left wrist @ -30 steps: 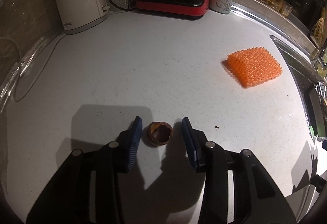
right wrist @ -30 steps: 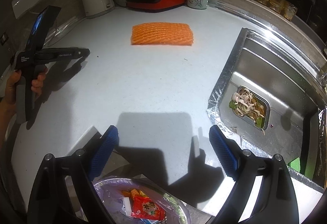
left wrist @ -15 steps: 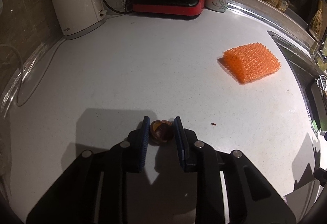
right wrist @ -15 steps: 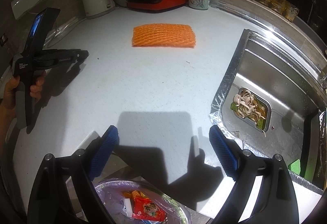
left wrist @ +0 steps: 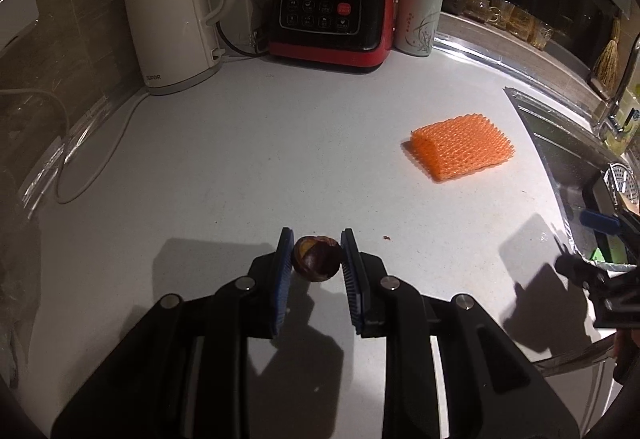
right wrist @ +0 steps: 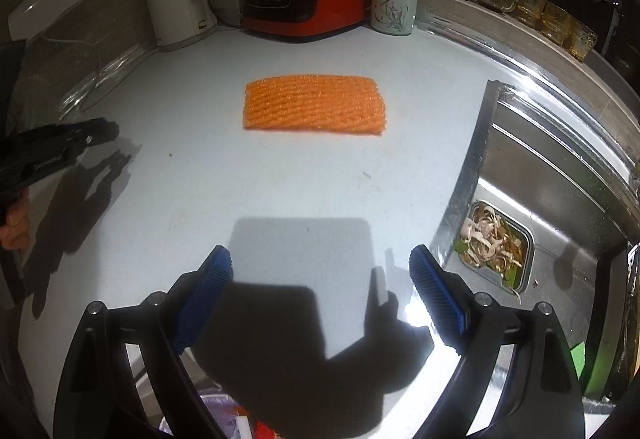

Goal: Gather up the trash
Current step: 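Grasp the brown nut shell with the left gripper while the right gripper grasps the orange mesh, then carry the nut shell and orange mesh over the bin and open both grippers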

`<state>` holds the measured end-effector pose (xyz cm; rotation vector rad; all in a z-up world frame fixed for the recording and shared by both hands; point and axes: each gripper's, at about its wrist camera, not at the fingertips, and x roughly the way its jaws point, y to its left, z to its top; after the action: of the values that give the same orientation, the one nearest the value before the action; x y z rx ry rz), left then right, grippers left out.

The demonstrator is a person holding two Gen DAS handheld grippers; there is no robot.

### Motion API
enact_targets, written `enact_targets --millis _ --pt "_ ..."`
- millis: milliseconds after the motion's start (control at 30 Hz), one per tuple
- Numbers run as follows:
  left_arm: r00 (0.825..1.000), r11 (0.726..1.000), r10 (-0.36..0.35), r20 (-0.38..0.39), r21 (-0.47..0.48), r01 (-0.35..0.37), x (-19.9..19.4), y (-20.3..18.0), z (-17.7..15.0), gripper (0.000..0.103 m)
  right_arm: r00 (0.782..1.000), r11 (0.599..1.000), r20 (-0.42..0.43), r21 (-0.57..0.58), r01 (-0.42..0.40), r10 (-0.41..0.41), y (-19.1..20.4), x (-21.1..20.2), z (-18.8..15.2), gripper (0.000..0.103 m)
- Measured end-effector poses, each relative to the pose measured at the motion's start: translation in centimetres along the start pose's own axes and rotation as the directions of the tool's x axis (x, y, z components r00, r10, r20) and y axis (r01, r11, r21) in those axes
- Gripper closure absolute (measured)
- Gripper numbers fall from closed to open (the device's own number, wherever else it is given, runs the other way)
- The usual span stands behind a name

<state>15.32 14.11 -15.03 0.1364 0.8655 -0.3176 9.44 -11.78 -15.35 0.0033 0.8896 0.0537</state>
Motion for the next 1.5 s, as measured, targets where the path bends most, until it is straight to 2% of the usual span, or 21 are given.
enact_targets --millis 67,267,400,567,600,667,700,767,867,967,1167,1333,1500 --pt "1.000 1.000 -0.005 -0.001 -0.014 0.005 -0.7 -0.1 -0.3 0.079 1.000 1.000 0.011 -0.008 0.009 -0.009 0.2 1.1 1.7 0.008" --pt "0.999 0.998 -0.029 -0.017 -0.060 0.027 -2.0 0.0 -1.6 0.079 1.000 1.000 0.016 -0.012 0.023 -0.023 1.5 4.8 6.1 0.006" --pt "0.999 0.998 -0.038 -0.027 -0.061 0.036 -2.4 -0.5 -2.4 0.079 0.999 0.998 0.001 0.036 0.047 -0.047 1.8 7.2 8.0 0.004" --pt "0.999 0.997 -0.043 -0.031 -0.061 0.041 -2.7 -0.9 -2.8 0.079 1.000 0.996 -0.018 0.089 0.011 -0.010 1.6 9.5 9.2 0.006" --pt "0.999 0.998 -0.040 -0.030 -0.059 0.038 -2.8 -1.0 -2.9 0.079 1.000 0.996 -0.019 0.089 0.008 -0.007 1.7 9.8 9.3 0.010" --pt "0.999 0.998 -0.035 -0.027 -0.054 0.034 -3.1 -1.1 -3.0 0.079 1.000 0.997 -0.009 0.078 0.010 -0.009 1.8 9.7 9.5 0.027" --pt "0.999 0.998 -0.031 -0.028 -0.055 0.029 -3.2 -1.1 -3.1 0.079 1.000 0.998 -0.007 0.069 0.014 -0.013 1.9 9.6 9.5 0.032" --pt "0.999 0.998 -0.029 -0.029 -0.061 0.027 -3.5 -1.0 -3.2 0.079 1.000 0.998 -0.006 0.063 -0.011 0.011 1.8 9.5 9.6 0.058" --pt "0.999 0.997 -0.029 -0.030 -0.078 0.026 -3.8 -0.8 -3.3 0.079 0.999 0.996 0.002 0.075 -0.042 0.042 1.7 8.7 9.3 0.076" --pt "1.000 0.997 -0.018 -0.022 -0.077 0.016 -4.5 -0.9 -3.3 0.079 0.997 0.994 0.031 0.082 -0.070 0.067 1.4 6.7 8.4 0.080" --pt "1.000 0.997 -0.015 0.004 -0.076 0.015 -6.5 -2.1 -3.6 0.079 0.991 0.991 0.090 0.087 -0.106 0.098 1.1 0.8 4.8 0.080" --pt "0.999 0.996 -0.034 0.031 -0.085 0.036 -9.4 -4.5 -5.1 0.079 0.986 0.989 0.115 0.067 -0.129 0.120 1.5 -5.3 -0.9 0.080" --pt "0.998 0.996 -0.040 0.047 -0.072 0.043 -13.3 -8.1 -8.3 0.079 0.984 0.988 0.105 0.041 -0.150 0.145 1.5 -10.9 -7.5 0.080"
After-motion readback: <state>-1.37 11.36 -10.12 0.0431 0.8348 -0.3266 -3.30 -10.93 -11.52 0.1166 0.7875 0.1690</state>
